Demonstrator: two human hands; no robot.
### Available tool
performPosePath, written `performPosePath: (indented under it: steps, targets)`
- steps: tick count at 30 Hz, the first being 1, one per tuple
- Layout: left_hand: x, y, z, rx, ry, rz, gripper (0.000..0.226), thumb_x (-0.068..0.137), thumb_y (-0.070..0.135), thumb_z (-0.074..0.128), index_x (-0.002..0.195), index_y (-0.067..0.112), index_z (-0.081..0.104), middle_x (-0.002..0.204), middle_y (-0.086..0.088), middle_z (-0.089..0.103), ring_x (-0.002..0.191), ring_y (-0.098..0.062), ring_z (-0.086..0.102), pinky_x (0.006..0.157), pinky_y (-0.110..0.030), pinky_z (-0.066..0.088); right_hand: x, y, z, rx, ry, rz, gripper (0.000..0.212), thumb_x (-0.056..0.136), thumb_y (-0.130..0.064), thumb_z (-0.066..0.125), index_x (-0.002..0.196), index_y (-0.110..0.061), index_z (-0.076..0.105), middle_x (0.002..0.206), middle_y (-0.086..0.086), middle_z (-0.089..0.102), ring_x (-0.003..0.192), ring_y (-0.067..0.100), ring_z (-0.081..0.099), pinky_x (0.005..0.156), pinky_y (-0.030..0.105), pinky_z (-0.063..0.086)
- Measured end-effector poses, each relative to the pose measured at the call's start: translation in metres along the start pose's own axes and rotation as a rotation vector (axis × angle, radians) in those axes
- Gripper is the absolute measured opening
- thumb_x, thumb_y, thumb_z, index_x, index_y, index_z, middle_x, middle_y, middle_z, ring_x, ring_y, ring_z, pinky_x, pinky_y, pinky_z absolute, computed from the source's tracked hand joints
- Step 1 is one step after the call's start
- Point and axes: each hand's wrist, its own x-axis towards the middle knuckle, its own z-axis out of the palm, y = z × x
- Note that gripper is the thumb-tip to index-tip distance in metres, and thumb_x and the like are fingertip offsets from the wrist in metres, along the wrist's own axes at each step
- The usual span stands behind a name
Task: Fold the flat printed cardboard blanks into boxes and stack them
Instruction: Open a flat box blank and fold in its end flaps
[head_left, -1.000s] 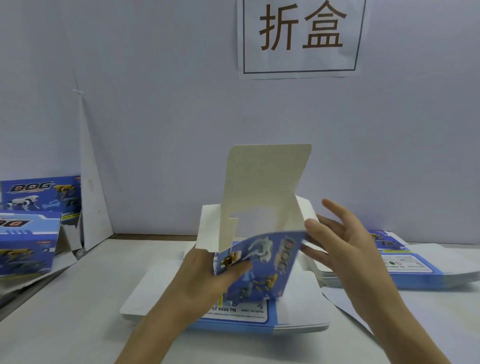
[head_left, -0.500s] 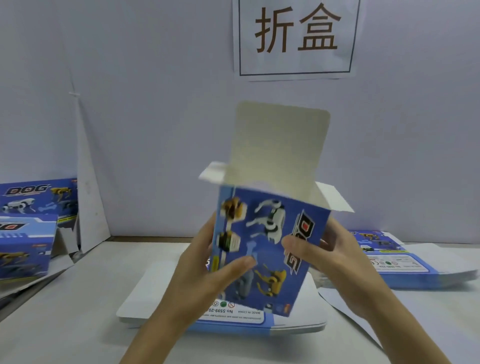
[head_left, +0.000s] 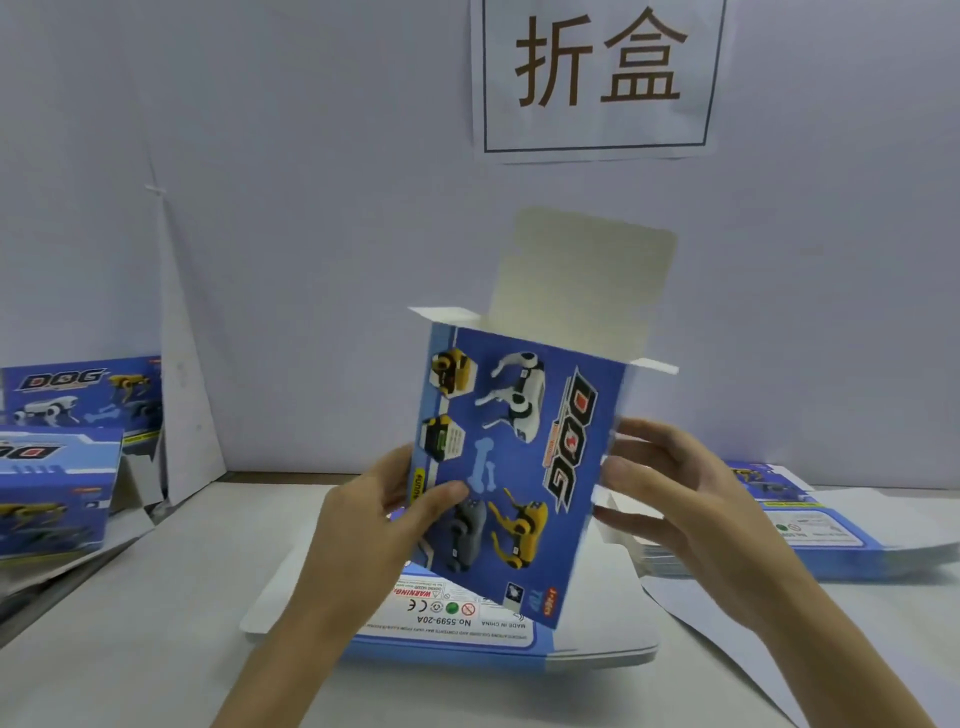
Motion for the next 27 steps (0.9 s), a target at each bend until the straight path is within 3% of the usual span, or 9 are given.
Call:
performPosePath:
  steps: [4, 7, 10, 13, 17, 19, 22, 25, 27]
  targets:
    - [-0.004, 0.003, 0.014, -0.092, -0.114, -0.009, 0.081, 0.067, 0.033, 0.077, 0.125, 0.063, 0.028, 0.112, 0.046, 0.052, 0.105, 0.019, 0.053, 0.068, 0.0, 0.044, -0.003, 0.005, 0.01, -0.093, -0.043, 0.002, 0.06, 0.062, -0.033, 0.082, 0.115, -0.024, 0.056, 0.105, -0.008, 0.071, 0.098, 0.013, 0.069, 0.077, 0.031, 0.059]
    - [-0.009, 0.002, 0.027, -0.032, -0.137, -0.088, 0.116, 0.049, 0.052, 0.084, 0.111, 0.085, -0.009, 0.119, 0.056, 0.026, 0.116, 0.025, 0.036, 0.078, 0.0, 0.043, -0.004, 0.013, 0.019, -0.132, -0.066, -0.003, 0.055, 0.07, -0.034, 0.082, 0.117, -0.032, 0.054, 0.107, -0.014, 0.069, 0.104, 0.01, 0.066, 0.081, 0.032, 0.058]
    - [-0.01, 0.0, 0.031, 0.146, -0.058, -0.033, 0.129, 0.038, 0.065, 0.075, 0.111, 0.076, -0.031, 0.119, 0.046, 0.013, 0.118, 0.031, 0.017, 0.086, 0.009, 0.027, -0.003, 0.018, 0.019, -0.127, -0.122, -0.014, 0.05, 0.077, -0.02, 0.075, 0.121, -0.031, 0.053, 0.111, -0.012, 0.068, 0.106, 0.008, 0.065, 0.078, 0.027, 0.058]
    - [-0.01, -0.005, 0.028, 0.211, -0.001, 0.077, 0.132, 0.04, 0.066, 0.074, 0.122, 0.07, -0.03, 0.121, 0.034, 0.016, 0.121, 0.024, 0.022, 0.086, 0.009, 0.028, 0.001, 0.018, 0.012, -0.057, -0.092, -0.027, 0.046, 0.088, 0.011, 0.054, 0.116, -0.024, 0.058, 0.107, -0.007, 0.071, 0.097, 0.009, 0.067, 0.072, 0.024, 0.056]
    - [-0.006, -0.014, 0.02, 0.392, 0.005, 0.282, 0.138, 0.043, 0.062, 0.081, 0.143, 0.045, -0.013, 0.13, 0.018, 0.022, 0.125, -0.005, 0.037, 0.097, -0.022, 0.037, 0.003, 0.009, -0.003, -0.003, -0.034, -0.184, 0.05, 0.065, 0.013, 0.054, 0.106, -0.014, 0.061, 0.093, 0.003, 0.072, 0.075, 0.018, 0.062, 0.055, 0.024, 0.046]
    - [-0.004, -0.013, 0.015, 0.4, -0.001, 0.341, 0.135, 0.044, 0.058, 0.08, 0.144, 0.043, -0.011, 0.132, 0.017, 0.023, 0.124, -0.001, 0.037, 0.1, -0.03, 0.039, 0.002, 0.006, -0.011, 0.115, -0.08, -0.28, 0.062, 0.055, 0.011, 0.038, 0.108, -0.011, 0.059, 0.101, 0.006, 0.071, 0.09, 0.019, 0.067, 0.065, 0.025, 0.053]
    - [-0.003, -0.014, 0.01, 0.448, -0.013, 0.407, 0.133, 0.048, 0.058, 0.079, 0.146, 0.033, -0.007, 0.137, 0.015, 0.019, 0.127, -0.011, 0.035, 0.094, -0.063, 0.044, -0.002, -0.002, -0.014, 0.153, -0.103, -0.37, 0.037, 0.07, -0.002, 0.049, 0.103, -0.01, 0.063, 0.097, 0.009, 0.067, 0.093, 0.024, 0.063, 0.083, 0.036, 0.051]
    - [-0.003, -0.01, 0.008, 0.457, -0.016, 0.452, 0.135, 0.048, 0.061, 0.078, 0.148, 0.027, -0.006, 0.135, 0.009, 0.025, 0.125, -0.013, 0.037, 0.09, -0.062, 0.048, -0.001, -0.006, -0.008, 0.28, 0.117, -0.337, 0.012, 0.081, -0.022, 0.067, 0.089, -0.023, 0.076, 0.087, -0.006, 0.073, 0.08, 0.008, 0.067, 0.07, 0.021, 0.054]
    - [-0.005, -0.008, 0.007, 0.441, -0.055, 0.468, 0.131, 0.054, 0.065, 0.076, 0.15, 0.031, -0.007, 0.138, 0.008, 0.023, 0.129, -0.02, 0.039, 0.091, -0.058, 0.05, 0.001, 0.0, -0.002, 0.396, 0.255, -0.261, 0.017, 0.081, -0.028, 0.065, 0.09, -0.021, 0.077, 0.089, -0.006, 0.075, 0.079, 0.006, 0.069, 0.068, 0.021, 0.055]
